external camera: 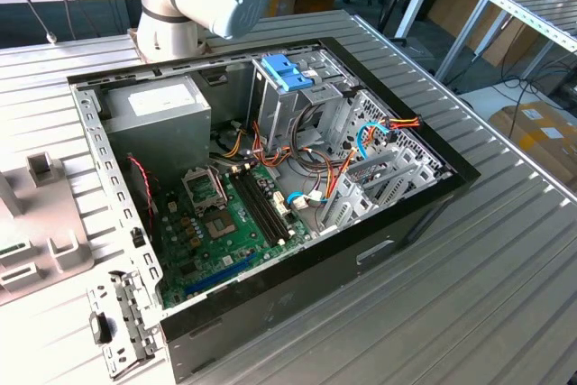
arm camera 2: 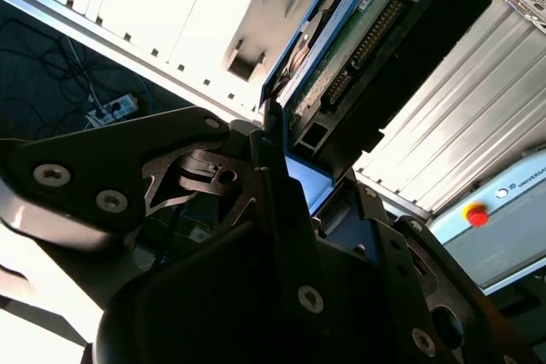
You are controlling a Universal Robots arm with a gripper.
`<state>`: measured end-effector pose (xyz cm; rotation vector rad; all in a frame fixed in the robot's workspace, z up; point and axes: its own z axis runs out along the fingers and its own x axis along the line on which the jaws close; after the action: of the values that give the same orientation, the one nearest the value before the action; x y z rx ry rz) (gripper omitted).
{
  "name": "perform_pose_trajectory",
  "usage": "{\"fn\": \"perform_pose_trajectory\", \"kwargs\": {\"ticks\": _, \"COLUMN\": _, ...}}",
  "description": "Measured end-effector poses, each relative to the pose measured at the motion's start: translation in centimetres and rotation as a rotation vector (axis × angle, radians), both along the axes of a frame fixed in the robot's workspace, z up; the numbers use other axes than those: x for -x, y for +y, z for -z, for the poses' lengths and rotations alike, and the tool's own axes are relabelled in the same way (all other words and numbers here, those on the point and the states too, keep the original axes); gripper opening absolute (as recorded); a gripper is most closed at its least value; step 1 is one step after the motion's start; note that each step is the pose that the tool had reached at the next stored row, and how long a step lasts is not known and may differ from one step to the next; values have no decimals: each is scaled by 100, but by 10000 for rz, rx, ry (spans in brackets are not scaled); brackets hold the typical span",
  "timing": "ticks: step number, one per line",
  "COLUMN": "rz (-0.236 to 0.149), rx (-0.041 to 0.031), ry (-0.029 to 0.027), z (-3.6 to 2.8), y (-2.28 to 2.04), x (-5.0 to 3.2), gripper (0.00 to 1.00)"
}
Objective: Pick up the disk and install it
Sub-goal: 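Pick up the disk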
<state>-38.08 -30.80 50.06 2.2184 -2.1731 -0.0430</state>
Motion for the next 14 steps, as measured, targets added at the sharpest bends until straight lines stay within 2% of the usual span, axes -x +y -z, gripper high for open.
{"fn": "perform_pose_trajectory", "kwargs": {"ticks": 14, "rz": 0, "rx": 0, "ry": 0, "z": 0, "y": 0, "x": -80, "gripper": 37}}
